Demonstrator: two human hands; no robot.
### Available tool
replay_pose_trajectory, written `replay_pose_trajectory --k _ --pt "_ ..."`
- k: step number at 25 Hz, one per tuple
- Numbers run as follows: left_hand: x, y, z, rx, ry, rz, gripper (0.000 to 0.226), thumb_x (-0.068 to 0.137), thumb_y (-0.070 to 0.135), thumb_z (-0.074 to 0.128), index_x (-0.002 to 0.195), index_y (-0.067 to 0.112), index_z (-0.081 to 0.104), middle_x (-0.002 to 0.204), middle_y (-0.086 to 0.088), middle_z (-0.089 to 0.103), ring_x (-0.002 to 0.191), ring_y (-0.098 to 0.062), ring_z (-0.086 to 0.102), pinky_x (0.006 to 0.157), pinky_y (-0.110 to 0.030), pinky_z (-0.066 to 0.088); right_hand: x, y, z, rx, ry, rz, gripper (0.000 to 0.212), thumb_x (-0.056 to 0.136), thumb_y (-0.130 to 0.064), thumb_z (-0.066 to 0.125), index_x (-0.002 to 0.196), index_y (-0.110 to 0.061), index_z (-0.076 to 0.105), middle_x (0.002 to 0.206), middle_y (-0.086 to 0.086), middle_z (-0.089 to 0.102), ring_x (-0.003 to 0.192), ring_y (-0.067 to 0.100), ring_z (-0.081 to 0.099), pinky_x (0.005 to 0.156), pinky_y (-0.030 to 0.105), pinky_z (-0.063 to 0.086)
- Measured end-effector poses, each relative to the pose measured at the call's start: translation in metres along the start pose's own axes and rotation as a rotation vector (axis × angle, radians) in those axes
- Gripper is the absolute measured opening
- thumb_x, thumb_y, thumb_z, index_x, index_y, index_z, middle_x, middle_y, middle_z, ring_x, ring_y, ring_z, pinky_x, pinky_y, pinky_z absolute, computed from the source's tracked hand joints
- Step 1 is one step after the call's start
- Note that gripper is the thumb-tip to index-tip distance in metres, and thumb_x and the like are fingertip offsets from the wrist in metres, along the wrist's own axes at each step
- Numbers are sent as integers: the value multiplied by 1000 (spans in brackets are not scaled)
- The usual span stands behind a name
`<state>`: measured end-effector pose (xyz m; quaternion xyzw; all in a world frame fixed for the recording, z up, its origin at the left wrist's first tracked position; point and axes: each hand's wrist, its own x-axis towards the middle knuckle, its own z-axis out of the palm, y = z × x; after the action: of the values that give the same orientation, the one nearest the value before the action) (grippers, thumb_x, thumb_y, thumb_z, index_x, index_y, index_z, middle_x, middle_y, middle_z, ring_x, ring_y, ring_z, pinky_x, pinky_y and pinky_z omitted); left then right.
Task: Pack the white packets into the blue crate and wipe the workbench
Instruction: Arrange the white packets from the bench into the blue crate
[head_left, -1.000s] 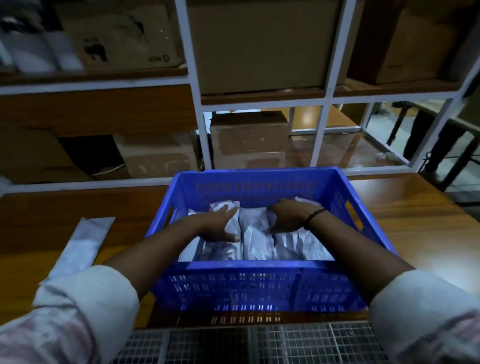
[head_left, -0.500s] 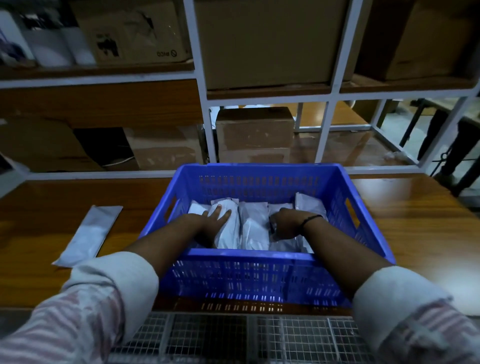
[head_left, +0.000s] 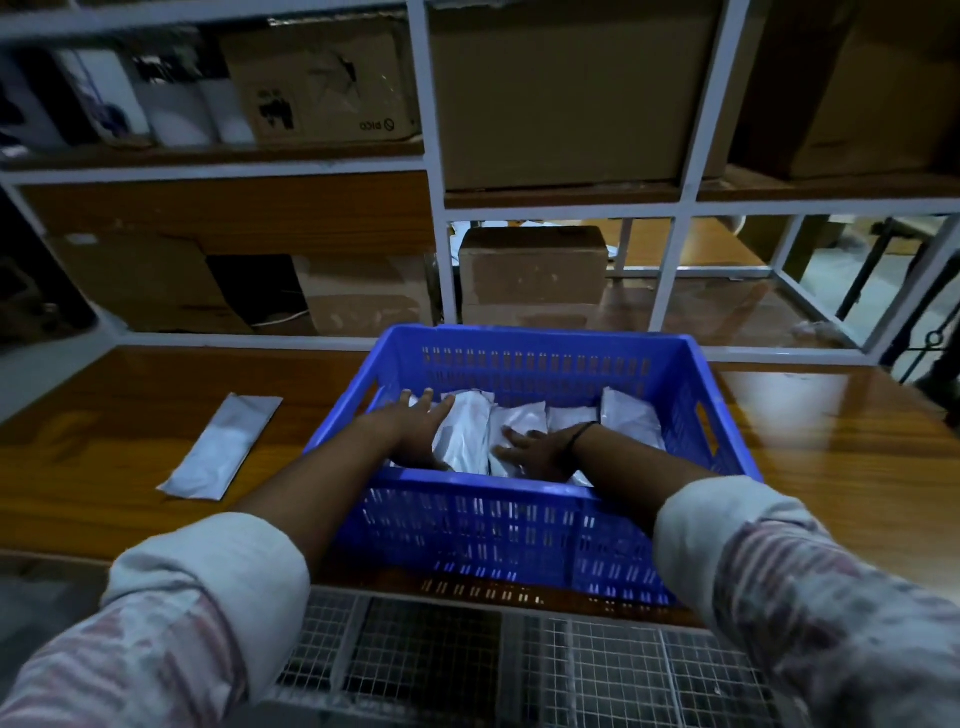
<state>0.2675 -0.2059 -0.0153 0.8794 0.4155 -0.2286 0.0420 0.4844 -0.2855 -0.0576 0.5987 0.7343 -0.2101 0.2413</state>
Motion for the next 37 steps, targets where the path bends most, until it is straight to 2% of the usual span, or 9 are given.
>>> replay_pose_trajectory --k 5,9,14,22,26,29,32,35,37 --pt "-29 -12 3 -61 242 -71 102 90 72 57 164 32 -1 171 -12 1 156 -41 2 125 -55 10 -16 -2 -13 172 258 32 96 93 -62 55 160 -25 -3 167 5 -12 153 35 10 121 54 19" --pt "-48 -34 -9 -90 351 -145 90 93 70 52 164 33 11 171 -9 7 156 -39 6 124 -54 13 -29 -24 -51 190 520 72 95 90 -69 51 160 -27 2 168 3 -3 151 37 15 117 62 21" --pt "-65 -83 -16 -173 542 -163 80 95 66 54 161 31 26 169 -7 20 155 -35 17 121 -49 24 -18 -88 -91 322 738 -5 85 92 -61 56 158 -19 23 162 12 24 144 36 32 114 54 34" --pt "-64 -280 73 -392 494 -235 75 97 61 56 159 27 32 168 -6 22 154 -34 21 117 -54 33 75 -213 -161 252 769 52 71 91 -57 59 147 -20 40 149 12 40 131 37 42 104 54 42" --pt "-51 -364 139 -505 403 -261 65 100 48 58 156 21 37 161 -7 38 145 -32 37 114 -49 38 156 -303 -183 276 641 24 64 91 -54 59 145 -21 43 149 10 38 130 35 42 106 54 39" --pt "-42 -395 169 -464 325 -253 53 104 32 54 153 17 39 158 -10 41 143 -33 39 120 -50 29 227 -354 -173 295 502 16 64 92 -51 62 145 -22 43 148 11 41 126 32 46 104 52 44" --pt "-34 -407 197 -521 324 -172 47 105 19 48 152 22 42 164 -8 31 153 -35 22 125 -54 13 274 -381 -153 332 447 30 57 96 -45 56 146 -20 41 150 13 39 117 29 53 98 45 51" --pt "-30 -418 215 -607 364 -79 48 106 21 48 153 28 42 164 -2 34 155 -34 17 125 -54 11 298 -390 -141 239 420 -10 70 98 -46 53 156 -22 24 164 14 15 134 37 42 106 48 44" --pt "-29 -417 219 -659 388 -32 45 107 23 48 152 28 45 161 1 39 156 -33 14 125 -53 12 302 -387 -135 140 413 -50 71 97 -44 55 156 -22 24 165 14 14 141 39 32 108 49 40"
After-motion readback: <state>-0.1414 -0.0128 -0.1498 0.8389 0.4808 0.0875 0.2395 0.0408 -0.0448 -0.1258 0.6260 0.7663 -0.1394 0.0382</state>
